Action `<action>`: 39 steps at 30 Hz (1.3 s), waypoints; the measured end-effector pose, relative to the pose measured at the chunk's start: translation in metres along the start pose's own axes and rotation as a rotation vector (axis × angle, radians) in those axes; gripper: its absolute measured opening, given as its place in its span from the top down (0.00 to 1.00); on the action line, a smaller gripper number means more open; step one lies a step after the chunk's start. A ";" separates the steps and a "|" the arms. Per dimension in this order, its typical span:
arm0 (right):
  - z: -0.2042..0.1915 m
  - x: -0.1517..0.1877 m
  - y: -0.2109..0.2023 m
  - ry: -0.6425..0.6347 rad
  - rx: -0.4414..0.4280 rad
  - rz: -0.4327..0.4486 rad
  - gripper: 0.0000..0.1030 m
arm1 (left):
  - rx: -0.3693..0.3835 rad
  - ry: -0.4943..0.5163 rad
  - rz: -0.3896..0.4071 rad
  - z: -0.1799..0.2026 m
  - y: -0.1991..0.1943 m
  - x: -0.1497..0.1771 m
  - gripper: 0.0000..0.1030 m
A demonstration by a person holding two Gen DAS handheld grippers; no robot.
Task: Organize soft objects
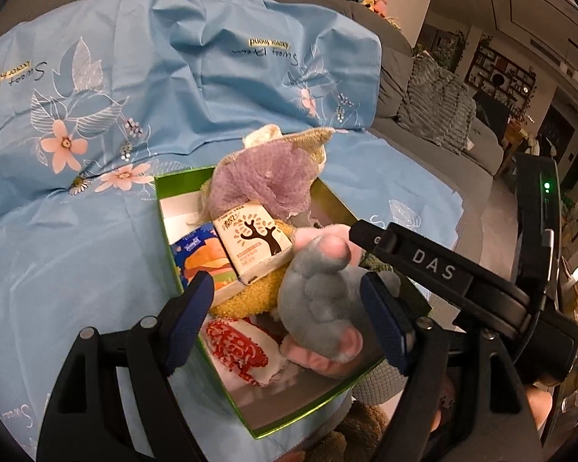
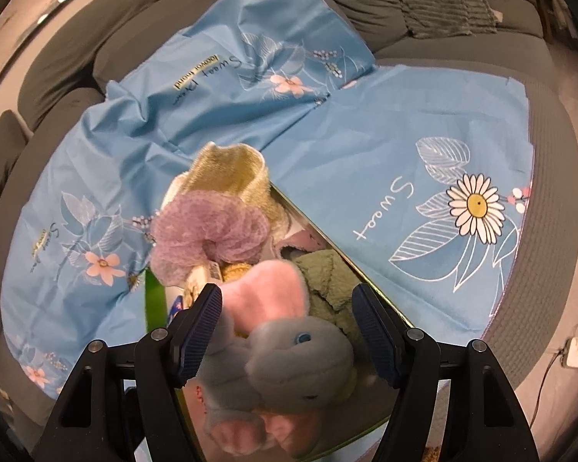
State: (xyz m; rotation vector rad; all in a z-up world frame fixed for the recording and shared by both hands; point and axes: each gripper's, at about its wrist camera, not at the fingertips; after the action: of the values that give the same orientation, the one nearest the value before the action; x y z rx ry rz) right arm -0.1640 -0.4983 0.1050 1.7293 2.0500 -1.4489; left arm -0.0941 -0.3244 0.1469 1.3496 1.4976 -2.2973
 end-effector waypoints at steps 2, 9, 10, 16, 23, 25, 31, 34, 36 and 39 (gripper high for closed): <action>-0.003 0.000 -0.005 -0.011 -0.003 0.017 0.30 | -0.006 -0.003 0.015 0.000 -0.006 0.001 0.21; -0.016 0.001 -0.023 -0.045 -0.006 0.068 0.24 | -0.030 -0.020 0.058 -0.005 -0.027 0.002 0.13; -0.018 0.001 -0.025 -0.054 0.000 0.074 0.24 | -0.041 -0.021 0.065 -0.006 -0.029 0.003 0.08; -0.027 0.002 -0.035 -0.092 0.010 0.118 0.16 | -0.061 -0.033 0.110 -0.010 -0.046 0.005 0.02; -0.042 0.004 -0.042 -0.162 0.130 0.147 0.14 | -0.106 -0.032 0.128 -0.010 -0.055 0.007 0.01; -0.044 0.004 -0.046 -0.187 0.182 0.167 0.14 | -0.145 -0.034 0.125 -0.007 -0.057 0.007 0.01; -0.035 0.000 -0.063 -0.167 0.184 0.207 0.14 | -0.118 -0.031 0.115 -0.003 -0.053 0.010 0.01; -0.029 -0.003 -0.069 -0.151 0.188 0.224 0.14 | -0.126 -0.035 0.111 -0.002 -0.048 0.010 0.01; -0.023 -0.004 -0.076 -0.129 0.173 0.238 0.14 | -0.114 -0.043 0.111 0.000 -0.047 0.011 0.01; -0.014 -0.008 -0.086 -0.076 0.100 0.253 0.14 | -0.074 -0.061 0.096 0.001 -0.043 0.012 0.01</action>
State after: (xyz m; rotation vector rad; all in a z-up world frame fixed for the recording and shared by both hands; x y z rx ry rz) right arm -0.2238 -0.4869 0.1677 1.8589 1.6768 -1.5323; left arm -0.1229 -0.2985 0.1686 1.2908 1.4515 -2.1822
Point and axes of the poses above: each gripper's, at about its wrist camera, not at the fingertips, and y roughly the way its jaws point, z to its right, x to its underside, and after that the axes turned 8 degrees about -x, right-handed
